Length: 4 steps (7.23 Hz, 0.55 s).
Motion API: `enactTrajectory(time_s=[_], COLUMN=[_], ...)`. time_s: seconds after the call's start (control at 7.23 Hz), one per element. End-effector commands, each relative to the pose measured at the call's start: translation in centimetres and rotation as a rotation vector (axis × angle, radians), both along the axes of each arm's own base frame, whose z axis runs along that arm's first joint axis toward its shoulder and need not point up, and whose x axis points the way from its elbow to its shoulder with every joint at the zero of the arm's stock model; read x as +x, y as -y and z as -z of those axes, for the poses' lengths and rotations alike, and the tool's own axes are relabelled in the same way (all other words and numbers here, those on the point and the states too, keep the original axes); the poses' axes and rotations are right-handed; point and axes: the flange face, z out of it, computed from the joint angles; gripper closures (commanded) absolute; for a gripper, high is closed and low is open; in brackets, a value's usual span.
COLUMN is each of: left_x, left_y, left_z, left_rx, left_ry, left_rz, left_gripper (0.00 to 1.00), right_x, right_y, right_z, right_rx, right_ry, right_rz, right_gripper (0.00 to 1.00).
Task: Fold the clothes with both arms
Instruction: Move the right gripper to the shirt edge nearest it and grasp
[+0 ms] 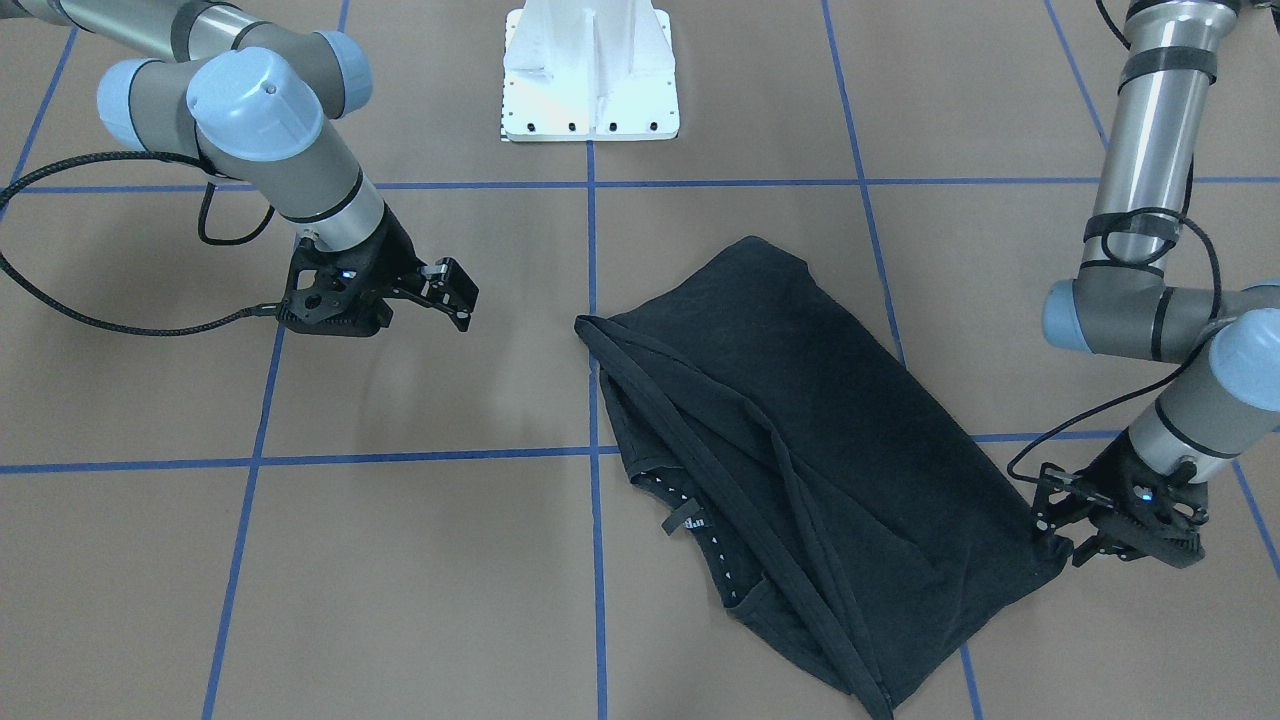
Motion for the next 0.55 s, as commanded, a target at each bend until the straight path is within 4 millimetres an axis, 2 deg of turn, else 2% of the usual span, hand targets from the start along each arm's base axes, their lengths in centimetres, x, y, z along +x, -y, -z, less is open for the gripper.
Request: enactTrajectory(time_s=[0.0,0.14,0.28,0.41], left_x=[-2.7,-3.3,-3.6,-4.1], left_y=[-3.1,-4.5,-6.1,-7.3], left_z=[0.0,0.6,0.8,1.2], left_rx=[-0.028,-0.049,-0.071,-0.096], left_ry=[-0.088,-0.113,-0.133,-0.155], left_rz=[-0.061,-0.035,-0.017,0.003], left_gripper=[0.0,0.0,0.0,0.0], right_x=[-4.6,-7.2,-9.7,-12.4], right_y=[1.7,2.8,3.1,3.2], right_z=[2.4,4.8,5.5,5.3], right_rx=[-0.002,0.002,-0.009,0.001], right_ry=[-0.016,-0.012,0.011,0.069], right_rz=[-0.031,-0.047,-0.074,-0.129], right_gripper=[0.0,0.0,0.0,0.0])
